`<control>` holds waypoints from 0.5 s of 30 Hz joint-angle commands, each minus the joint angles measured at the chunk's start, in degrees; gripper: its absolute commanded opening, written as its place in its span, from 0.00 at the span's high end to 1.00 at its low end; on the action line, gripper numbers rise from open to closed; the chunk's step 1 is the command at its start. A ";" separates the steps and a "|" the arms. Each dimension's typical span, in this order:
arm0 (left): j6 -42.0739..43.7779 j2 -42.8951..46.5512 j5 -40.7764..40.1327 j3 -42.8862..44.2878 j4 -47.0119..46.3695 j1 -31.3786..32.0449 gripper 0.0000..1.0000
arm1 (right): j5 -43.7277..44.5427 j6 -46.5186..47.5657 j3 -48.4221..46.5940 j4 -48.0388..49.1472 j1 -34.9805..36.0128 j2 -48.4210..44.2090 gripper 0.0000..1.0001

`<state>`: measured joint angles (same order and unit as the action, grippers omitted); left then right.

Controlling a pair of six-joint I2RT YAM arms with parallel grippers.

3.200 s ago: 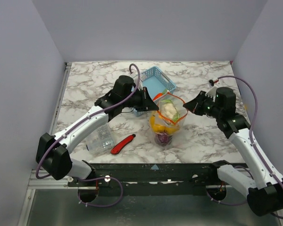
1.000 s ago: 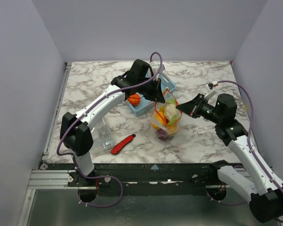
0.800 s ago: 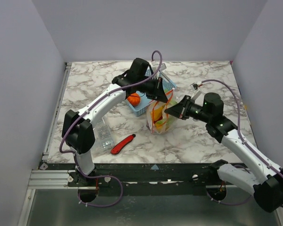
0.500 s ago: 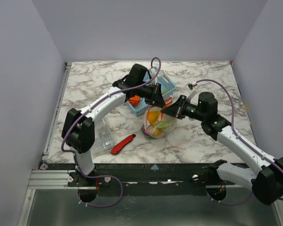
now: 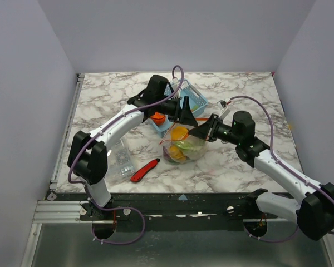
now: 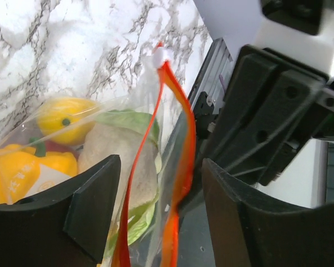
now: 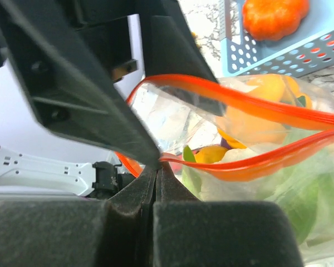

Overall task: Place the food in the zip-top bag and seal the zipper
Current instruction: Adjust the zipper food storage bag at the center of the board.

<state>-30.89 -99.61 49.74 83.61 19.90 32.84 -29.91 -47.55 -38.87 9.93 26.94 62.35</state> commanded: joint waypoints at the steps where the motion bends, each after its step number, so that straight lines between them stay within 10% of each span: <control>1: 0.46 2.70 -3.02 2.68 -1.67 1.02 0.37 | 0.31 0.31 1.13 2.10 0.00 0.59 1.00; 8: 2.86 -1.88 -2.61 5.67 0.92 3.52 0.42 | 1.16 0.81 0.40 0.96 -0.02 0.41 0.99; 15: 0.41 -2.16 0.20 2.65 -1.68 1.85 0.52 | 8.52 4.97 -2.12 -6.85 -0.03 -2.57 0.60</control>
<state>-29.65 -101.84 47.22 87.99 19.59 35.77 -28.05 -45.71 -38.61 8.40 26.94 62.41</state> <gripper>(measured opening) 0.450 0.314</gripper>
